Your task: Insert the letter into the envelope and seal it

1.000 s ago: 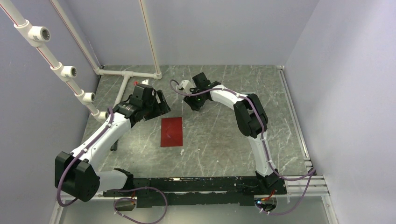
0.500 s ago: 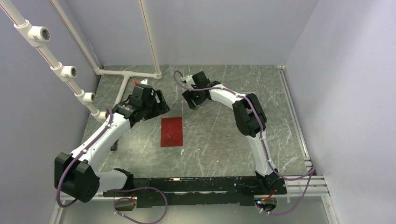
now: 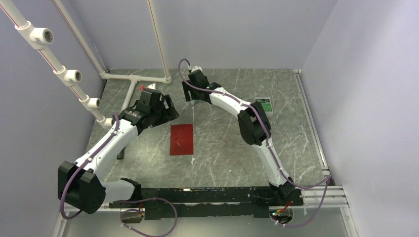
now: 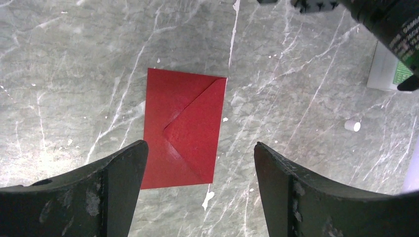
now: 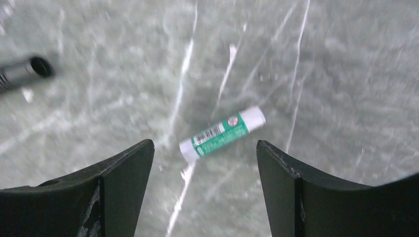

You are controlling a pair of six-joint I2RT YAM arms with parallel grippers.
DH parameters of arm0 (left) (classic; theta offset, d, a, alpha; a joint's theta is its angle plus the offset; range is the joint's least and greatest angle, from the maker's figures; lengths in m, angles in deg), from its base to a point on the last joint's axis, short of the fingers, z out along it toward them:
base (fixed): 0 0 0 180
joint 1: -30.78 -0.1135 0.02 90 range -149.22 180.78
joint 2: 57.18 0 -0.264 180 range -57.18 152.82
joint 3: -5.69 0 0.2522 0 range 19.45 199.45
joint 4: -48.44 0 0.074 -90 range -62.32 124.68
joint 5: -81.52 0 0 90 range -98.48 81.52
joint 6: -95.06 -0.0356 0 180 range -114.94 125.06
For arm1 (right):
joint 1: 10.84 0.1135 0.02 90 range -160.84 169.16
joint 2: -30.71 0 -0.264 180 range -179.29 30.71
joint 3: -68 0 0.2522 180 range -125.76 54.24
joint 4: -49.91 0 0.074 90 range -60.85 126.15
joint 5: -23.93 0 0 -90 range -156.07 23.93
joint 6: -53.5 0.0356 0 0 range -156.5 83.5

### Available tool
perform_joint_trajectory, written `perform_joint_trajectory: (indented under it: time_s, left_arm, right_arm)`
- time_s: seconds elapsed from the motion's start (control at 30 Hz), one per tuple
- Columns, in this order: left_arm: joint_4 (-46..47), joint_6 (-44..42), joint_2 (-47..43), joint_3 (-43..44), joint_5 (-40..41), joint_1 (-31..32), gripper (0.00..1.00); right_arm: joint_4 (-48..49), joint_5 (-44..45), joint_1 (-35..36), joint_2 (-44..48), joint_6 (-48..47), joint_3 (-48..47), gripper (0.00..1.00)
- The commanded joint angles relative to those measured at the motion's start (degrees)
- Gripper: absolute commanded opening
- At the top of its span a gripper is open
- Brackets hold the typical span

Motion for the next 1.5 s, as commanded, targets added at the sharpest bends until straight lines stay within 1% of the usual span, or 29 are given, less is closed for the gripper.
perform_joint_trajectory:
  time_s: [0.0, 0.07, 0.2, 0.37, 0.6, 0.73, 0.8, 0.87, 0.97, 1.03, 1.13, 1.17, 1.23, 1.27, 1.33, 1.47]
  left_arm:
    - [-0.4, -1.0, -1.0, 0.6, 1.4, -0.4, 0.84]
    - [-0.4, -0.8, -0.7, 0.7, 1.3, -0.6, 0.84]
    - [-0.7, -1.2, 0.0, 1.4, 1.0, -0.7, 0.84]
    - [-0.8, -1.7, 0.4, 1.8, 0.9, -1.0, 0.84]
    - [-0.1, -1.5, 0.6, 0.8, 0.8, -1.5, 0.84]
    - [0.4, -1.2, 0.3, 0.0, 0.5, -1.7, 0.84]
    - [0.5, -0.9, 0.0, -0.5, 0.4, -1.7, 0.84]
    - [0.6, -0.8, -0.3, -0.9, 0.2, -1.8, 0.84]
    - [0.4, -0.9, -0.5, -1.1, 0.1, -1.8, 0.84]
    - [-0.1, -1.0, -0.4, -0.8, 0.1, -1.8, 0.84]
    - [-0.5, -1.3, -0.5, -0.4, 0.3, -1.8, 0.84]
    - [-0.6, -1.4, -0.6, -0.3, 0.4, -1.7, 0.84]
    - [-0.8, -1.3, -0.7, -0.4, 0.6, -1.8, 0.84]
    - [-0.9, -1.3, -0.8, -0.4, 0.5, -1.8, 0.84]
    - [-1.1, -1.2, -0.9, -0.5, 0.4, -1.8, 0.84]
    - [-1.7, -1.4, -1.0, -0.3, 0.5, -1.8, 0.84]
  right_arm:
    - [-0.7, 8.1, 0.1, -4.8, 3.6, -8.6, 0.82]
    - [2.1, 10.5, 0.2, -5.6, 4.2, -8.2, 0.86]
    - [2.5, 17.2, 0.5, -10.0, 3.4, -12.4, 0.88]
    - [4.8, 19.2, 0.9, -10.9, -2.3, -12.1, 0.88]
    - [3.8, 17.9, 0.8, -7.0, -0.1, -5.0, 0.86]
    - [2.2, 14.0, -0.6, -4.7, 1.2, -1.2, 0.78]
    - [2.3, 11.4, -1.6, -3.9, 0.7, 0.2, 0.72]
    - [4.6, 7.7, -2.2, -3.0, -1.7, 2.5, 0.63]
    - [7.8, 3.6, -2.8, -2.8, -5.6, 3.7, 0.61]
    - [6.8, 1.4, -3.3, -4.0, -7.2, 1.2, 0.61]
    - [5.3, 1.4, -3.5, -5.5, -8.5, -1.8, 0.62]
    - [5.5, 1.7, -3.5, -5.5, -8.8, -1.9, 0.64]
    - [6.3, 1.7, -3.5, -5.5, -9.4, -1.3, 0.76]
    - [6.5, 1.3, -3.6, -5.6, -9.8, -1.2, 0.79]
    - [6.1, -1.6, -4.1, -6.4, -10.8, -2.2, 0.82]
    - [4.9, -10.2, -5.3, -8.7, -12.6, -4.3, 0.82]
